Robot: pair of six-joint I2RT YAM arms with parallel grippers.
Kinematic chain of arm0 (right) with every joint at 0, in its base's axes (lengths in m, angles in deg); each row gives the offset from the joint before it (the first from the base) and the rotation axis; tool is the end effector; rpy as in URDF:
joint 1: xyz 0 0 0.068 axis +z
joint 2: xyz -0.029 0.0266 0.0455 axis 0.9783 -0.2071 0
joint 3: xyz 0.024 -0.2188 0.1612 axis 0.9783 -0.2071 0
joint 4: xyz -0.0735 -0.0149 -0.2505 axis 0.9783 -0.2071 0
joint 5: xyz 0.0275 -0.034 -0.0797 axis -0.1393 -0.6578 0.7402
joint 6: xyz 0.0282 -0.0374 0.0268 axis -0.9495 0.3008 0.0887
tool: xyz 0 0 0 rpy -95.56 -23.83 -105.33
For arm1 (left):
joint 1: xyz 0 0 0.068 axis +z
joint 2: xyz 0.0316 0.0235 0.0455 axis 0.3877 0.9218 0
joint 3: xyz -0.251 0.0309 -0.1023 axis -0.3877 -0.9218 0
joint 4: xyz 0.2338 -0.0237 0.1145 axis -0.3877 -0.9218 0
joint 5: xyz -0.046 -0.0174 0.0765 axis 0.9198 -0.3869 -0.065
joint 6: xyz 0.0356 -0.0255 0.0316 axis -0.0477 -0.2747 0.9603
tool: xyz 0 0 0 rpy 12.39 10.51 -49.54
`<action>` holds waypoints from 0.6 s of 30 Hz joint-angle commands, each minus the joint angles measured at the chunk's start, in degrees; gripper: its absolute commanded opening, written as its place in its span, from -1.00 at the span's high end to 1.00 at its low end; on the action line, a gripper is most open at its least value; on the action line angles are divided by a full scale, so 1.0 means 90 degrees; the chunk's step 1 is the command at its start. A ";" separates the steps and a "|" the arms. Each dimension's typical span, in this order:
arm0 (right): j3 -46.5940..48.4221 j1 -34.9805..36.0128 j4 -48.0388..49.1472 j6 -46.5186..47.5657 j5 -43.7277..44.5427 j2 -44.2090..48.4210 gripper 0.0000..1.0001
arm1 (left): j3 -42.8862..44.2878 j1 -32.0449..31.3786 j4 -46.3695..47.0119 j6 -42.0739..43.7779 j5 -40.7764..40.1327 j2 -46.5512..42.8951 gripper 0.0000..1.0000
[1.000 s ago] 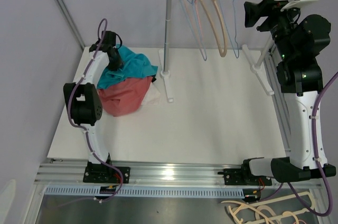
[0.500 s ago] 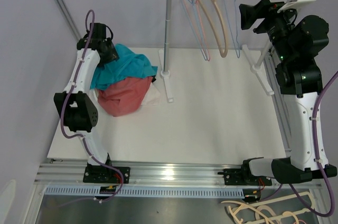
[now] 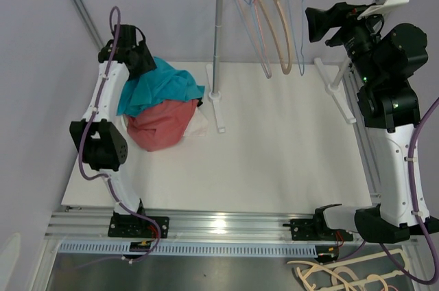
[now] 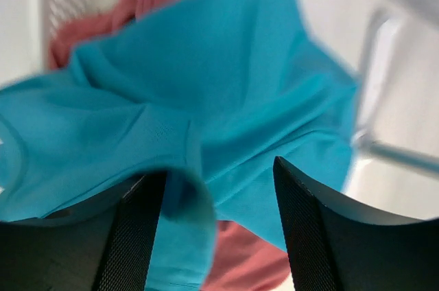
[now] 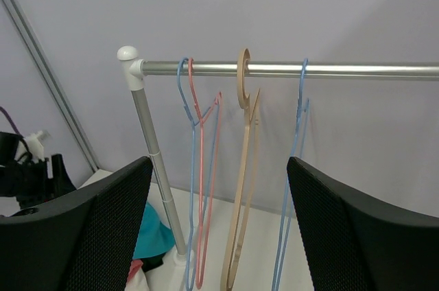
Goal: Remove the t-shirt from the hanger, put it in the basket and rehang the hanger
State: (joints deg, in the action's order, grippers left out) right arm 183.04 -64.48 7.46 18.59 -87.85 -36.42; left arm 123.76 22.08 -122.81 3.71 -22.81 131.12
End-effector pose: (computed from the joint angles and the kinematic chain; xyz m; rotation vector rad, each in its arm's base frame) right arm 0.2085 0.0538 0.5909 -0.1727 1.2833 0.3459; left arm 0.4194 -0.0010 0.3730 -0.5226 2.2715 -0.0692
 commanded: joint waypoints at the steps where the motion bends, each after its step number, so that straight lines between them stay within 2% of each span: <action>1: -0.0012 0.0085 0.0046 0.0081 0.0047 0.0172 -0.68 | -0.0743 -0.0036 0.0130 -0.0137 0.0304 0.0533 -0.36; 5: -0.0041 0.0153 0.0046 0.0110 0.0047 0.0163 -0.69 | -0.0803 -0.0036 0.0150 -0.0196 0.0383 0.1079 -0.33; 10: -0.0198 0.0212 0.0095 0.0140 0.0076 0.0212 -0.69 | -0.0793 -0.0036 0.0248 -0.0235 0.0392 0.1266 -0.32; 16: -0.0188 0.0241 0.0085 0.0149 0.0096 0.0172 -0.69 | -0.0336 -0.0143 0.0190 -0.0147 0.0207 0.0584 -0.33; 18: -0.0178 0.0270 0.0095 0.0149 0.0086 0.0163 -0.70 | 0.0072 -0.0221 0.0082 -0.0050 0.0032 0.0369 -0.44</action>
State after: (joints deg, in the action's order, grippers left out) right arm 181.12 -62.65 7.44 19.20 -87.42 -35.63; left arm 117.88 21.62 -122.13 2.95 -21.42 141.06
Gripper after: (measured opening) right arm 0.846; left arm 0.699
